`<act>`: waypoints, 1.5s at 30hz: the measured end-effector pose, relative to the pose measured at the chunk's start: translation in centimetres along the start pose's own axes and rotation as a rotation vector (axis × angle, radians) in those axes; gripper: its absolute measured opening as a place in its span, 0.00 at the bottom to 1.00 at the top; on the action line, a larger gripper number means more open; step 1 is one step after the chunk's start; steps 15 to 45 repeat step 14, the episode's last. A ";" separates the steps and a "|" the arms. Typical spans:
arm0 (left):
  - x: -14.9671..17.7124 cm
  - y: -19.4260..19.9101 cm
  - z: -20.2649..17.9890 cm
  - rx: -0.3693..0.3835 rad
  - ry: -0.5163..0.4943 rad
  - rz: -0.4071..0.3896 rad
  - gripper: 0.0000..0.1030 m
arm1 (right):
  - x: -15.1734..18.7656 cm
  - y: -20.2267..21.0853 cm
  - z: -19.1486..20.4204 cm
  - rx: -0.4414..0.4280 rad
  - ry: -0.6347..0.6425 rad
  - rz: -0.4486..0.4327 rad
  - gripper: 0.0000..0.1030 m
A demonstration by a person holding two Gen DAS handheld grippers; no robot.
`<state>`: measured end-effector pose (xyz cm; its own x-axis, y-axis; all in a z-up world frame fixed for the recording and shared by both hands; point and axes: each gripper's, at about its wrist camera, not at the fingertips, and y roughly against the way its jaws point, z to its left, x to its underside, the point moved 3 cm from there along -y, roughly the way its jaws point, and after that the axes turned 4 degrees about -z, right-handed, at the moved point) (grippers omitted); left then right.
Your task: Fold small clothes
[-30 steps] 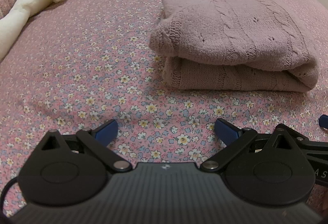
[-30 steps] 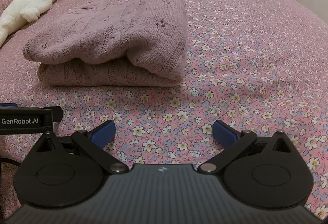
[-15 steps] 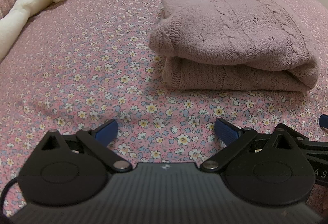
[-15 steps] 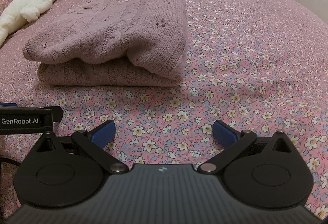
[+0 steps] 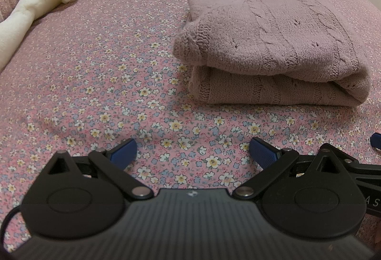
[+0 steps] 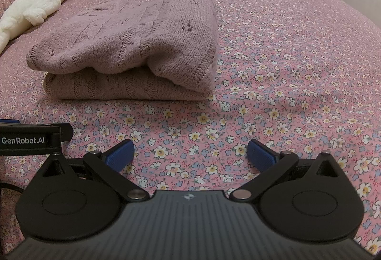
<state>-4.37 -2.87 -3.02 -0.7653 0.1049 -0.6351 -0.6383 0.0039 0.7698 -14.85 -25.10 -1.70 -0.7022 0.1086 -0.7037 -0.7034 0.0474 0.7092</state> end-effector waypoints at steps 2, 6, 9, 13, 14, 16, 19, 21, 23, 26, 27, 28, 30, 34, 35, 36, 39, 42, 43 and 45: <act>0.0 0.0 0.0 0.000 0.000 0.000 1.00 | 0.0 0.0 0.0 0.000 0.000 0.000 1.00; 0.0 0.0 0.0 0.000 0.001 0.000 1.00 | 0.0 0.0 0.0 0.000 0.000 0.000 1.00; 0.0 0.0 0.0 0.000 0.001 0.000 1.00 | 0.0 0.0 0.0 0.000 0.000 0.000 1.00; 0.1 0.0 0.1 0.001 0.000 -0.001 1.00 | 0.0 0.0 0.1 0.000 0.000 0.000 1.00; 0.1 0.0 0.1 0.001 0.000 -0.001 1.00 | 0.0 0.0 0.1 0.001 0.000 0.000 1.00; 0.1 0.0 0.1 0.001 0.000 -0.001 1.00 | 0.0 0.0 0.1 0.001 0.000 0.000 1.00; 0.1 0.0 0.1 0.001 0.000 -0.001 1.00 | 0.0 0.0 0.1 0.001 0.000 0.000 1.00; 0.1 0.0 0.1 0.001 0.000 -0.001 1.00 | 0.0 0.0 0.1 0.001 0.000 0.000 1.00; 0.1 0.0 0.1 0.001 0.000 -0.001 1.00 | 0.0 0.0 0.1 0.001 0.000 0.000 1.00; 0.1 0.0 0.1 0.001 0.000 -0.001 1.00 | 0.0 0.0 0.1 0.001 0.000 0.000 1.00; 0.1 0.0 0.1 0.001 0.000 -0.001 1.00 | 0.0 0.0 0.1 0.001 0.000 0.000 1.00; 0.1 0.0 0.1 0.001 0.000 -0.001 1.00 | 0.0 0.0 0.1 0.001 0.000 0.000 1.00; 0.1 0.0 0.1 0.001 0.000 -0.001 1.00 | 0.0 0.0 0.1 0.001 0.000 0.000 1.00; 0.1 0.0 0.1 0.001 0.000 -0.001 1.00 | 0.0 0.0 0.1 0.001 0.000 0.000 1.00; 0.1 0.0 0.1 0.001 0.000 -0.001 1.00 | 0.0 0.0 0.1 0.001 0.000 0.000 1.00; 0.1 0.0 0.1 0.001 0.000 -0.001 1.00 | 0.0 0.0 0.1 0.001 0.000 0.000 1.00; 0.1 0.0 0.1 0.001 0.000 -0.001 1.00 | 0.0 0.0 0.1 0.001 0.000 0.000 1.00; 0.1 0.0 0.1 0.001 0.000 -0.001 1.00 | 0.0 0.0 0.1 0.001 0.000 0.000 1.00; 0.1 0.0 0.1 0.001 0.000 -0.001 1.00 | 0.0 0.0 0.1 0.001 0.000 0.000 1.00; 0.1 0.0 0.1 0.001 0.000 -0.001 1.00 | 0.0 0.0 0.1 0.001 0.000 0.000 1.00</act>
